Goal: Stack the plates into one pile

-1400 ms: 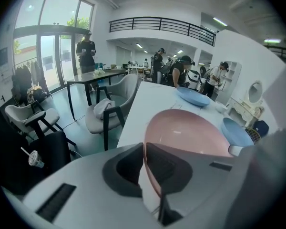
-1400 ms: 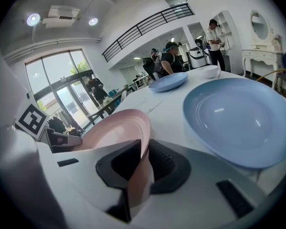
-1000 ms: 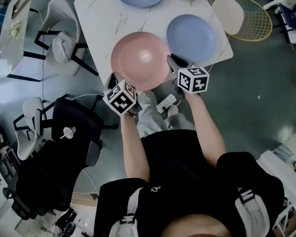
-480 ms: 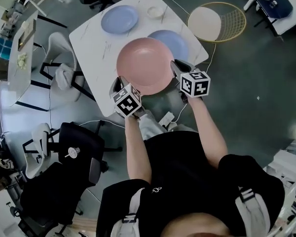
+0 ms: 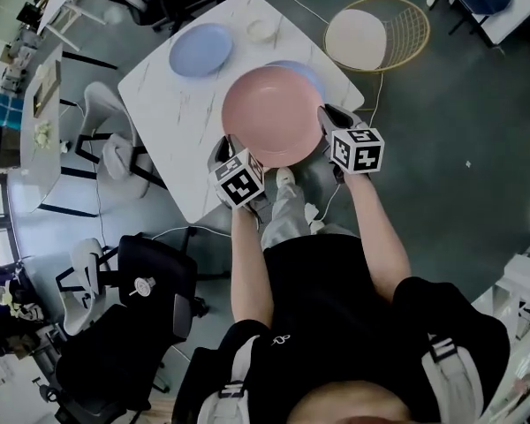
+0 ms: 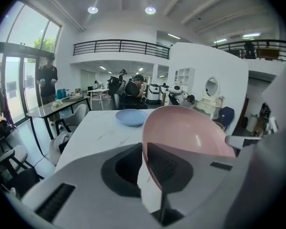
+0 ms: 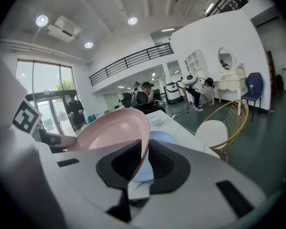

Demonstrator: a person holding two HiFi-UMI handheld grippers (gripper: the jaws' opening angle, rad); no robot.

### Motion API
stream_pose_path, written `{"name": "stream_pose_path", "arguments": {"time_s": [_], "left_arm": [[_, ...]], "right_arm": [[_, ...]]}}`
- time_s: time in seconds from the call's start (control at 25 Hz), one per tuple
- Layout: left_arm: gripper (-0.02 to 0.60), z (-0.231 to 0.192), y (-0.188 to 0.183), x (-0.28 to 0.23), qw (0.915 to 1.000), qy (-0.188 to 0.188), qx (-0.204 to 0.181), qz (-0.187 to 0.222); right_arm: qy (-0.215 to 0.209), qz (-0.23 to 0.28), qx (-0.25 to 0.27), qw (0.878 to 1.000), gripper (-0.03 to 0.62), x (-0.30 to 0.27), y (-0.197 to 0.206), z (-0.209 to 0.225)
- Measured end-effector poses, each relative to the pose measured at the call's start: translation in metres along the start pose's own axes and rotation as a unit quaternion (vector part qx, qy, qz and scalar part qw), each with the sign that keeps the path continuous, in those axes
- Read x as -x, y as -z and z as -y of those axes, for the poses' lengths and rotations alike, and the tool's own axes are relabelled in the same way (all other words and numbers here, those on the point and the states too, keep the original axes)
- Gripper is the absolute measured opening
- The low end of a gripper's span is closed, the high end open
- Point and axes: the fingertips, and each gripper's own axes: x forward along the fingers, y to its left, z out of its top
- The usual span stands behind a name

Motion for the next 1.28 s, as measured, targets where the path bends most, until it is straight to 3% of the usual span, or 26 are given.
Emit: {"name": "stream_pose_path", "arguments": {"time_s": [0.4, 0.76, 0.88, 1.0, 1.12, 1.28], "left_arm": [[0.051, 0.026, -0.008, -0.079, 0.9975, 0.031, -0.033, -0.055], [0.054, 0.039, 0.01, -0.137, 0.9905, 0.071, -0.046, -0.108], [0.055, 0.038, 0.02, -0.149, 0.9879, 0.067, -0.066, -0.123], [0.061, 0.043, 0.027, -0.156, 0.9868, 0.064, -0.086, -0.121], [0.089, 0.048, 0.031, -0.159, 0.9873, 0.089, -0.076, -0.107], [0.107, 0.035, 0.041, -0.163, 0.9865, 0.074, -0.069, -0.129]], "right_arm": [[0.05, -0.021, -0.031, 0.998, 0.049, -0.049, 0.0, 0.049], [0.102, -0.057, -0.032, 0.993, 0.052, -0.08, 0.025, 0.082], [0.104, -0.065, -0.034, 0.992, 0.055, -0.086, 0.032, 0.086], [0.123, -0.067, -0.018, 0.99, 0.057, -0.089, 0.035, 0.092], [0.138, -0.062, -0.007, 0.988, 0.114, -0.09, 0.036, 0.093], [0.133, -0.054, -0.005, 0.99, 0.115, -0.094, 0.037, 0.09]]}}
